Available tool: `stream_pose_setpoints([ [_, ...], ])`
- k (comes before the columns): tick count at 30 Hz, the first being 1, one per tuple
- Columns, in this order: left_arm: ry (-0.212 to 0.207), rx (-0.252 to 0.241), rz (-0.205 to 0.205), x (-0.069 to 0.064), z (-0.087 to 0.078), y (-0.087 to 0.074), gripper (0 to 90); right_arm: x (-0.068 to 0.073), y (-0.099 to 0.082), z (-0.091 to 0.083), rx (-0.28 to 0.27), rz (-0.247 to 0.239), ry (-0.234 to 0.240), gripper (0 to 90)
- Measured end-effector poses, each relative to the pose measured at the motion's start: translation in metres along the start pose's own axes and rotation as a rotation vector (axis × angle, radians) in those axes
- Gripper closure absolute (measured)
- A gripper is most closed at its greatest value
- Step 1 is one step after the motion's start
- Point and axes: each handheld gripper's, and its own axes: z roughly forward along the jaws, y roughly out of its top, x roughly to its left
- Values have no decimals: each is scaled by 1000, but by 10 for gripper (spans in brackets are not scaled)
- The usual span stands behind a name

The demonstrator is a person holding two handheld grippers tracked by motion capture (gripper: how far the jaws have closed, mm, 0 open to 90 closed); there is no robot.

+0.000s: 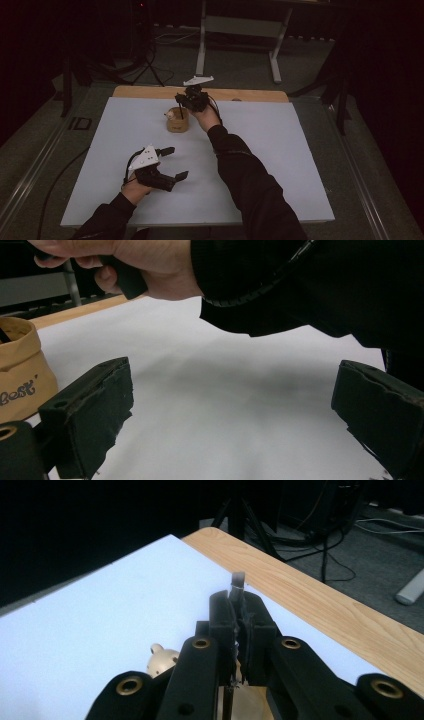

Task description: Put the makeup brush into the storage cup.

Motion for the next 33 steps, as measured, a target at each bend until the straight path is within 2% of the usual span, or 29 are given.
stream_pose_setpoints([
  [7, -4, 2, -1, 0, 0, 0, 36, -2, -2, 1, 29, 6, 12, 836],
  [8, -4, 2, -1, 0, 0, 0, 36, -2, -1, -1, 9, 39, 24, 624],
  [9, -6, -2, -4, 0, 0, 0, 36, -1, 1, -2, 11, 61, 12, 593],
  [10, -7, -2, -6, 1, 0, 0, 36, -1, 3, -3, 16, 61, 13, 532],
  [11, -7, -2, -6, 1, 0, 0, 36, -1, 3, -3, 16, 61, 13, 532],
  [12, -6, -4, -1, 0, 0, 0, 36, -2, 7, -6, 27, 69, 22, 416],
  [13, -6, -4, -1, 0, 0, 0, 36, -3, 8, -8, 33, 78, 28, 378],
  [14, -7, -5, -2, 0, 0, 0, 36, -3, 8, -8, 33, 78, 28, 378],
  [16, -9, 3, -1, 0, 1, 0, 36, -6, 11, -14, 47, 86, 37, 243],
  [17, -9, 3, -1, 0, 1, 0, 36, -6, 12, -16, 48, 86, 33, 217],
  [19, -9, 7, -4, -1, 2, -1, 36, -7, 13, -20, 54, 107, 51, 129],
  [20, -11, 8, -4, -1, 2, -1, 36, -7, 14, -23, 60, 108, 77, 97],
  [22, -10, 9, -2, -1, 3, -1, 36, -7, 15, -27, 73, 94, 111, 79],
  [24, -10, 6, -2, -1, 3, 0, 36, -7, 15, -29, 78, 102, 121, 78],
  [25, -7, 6, -3, -1, 3, 0, 36, -6, 15, -34, 73, 84, 143, 77],
  [29, -7, 6, 0, -1, 2, 0, 35, -4, 13, -41, 76, 62, 135, 77],
  [33, -5, 4, -8, -1, 2, 1, 35, -1, 9, -50, 71, 48, 148, 77],
])
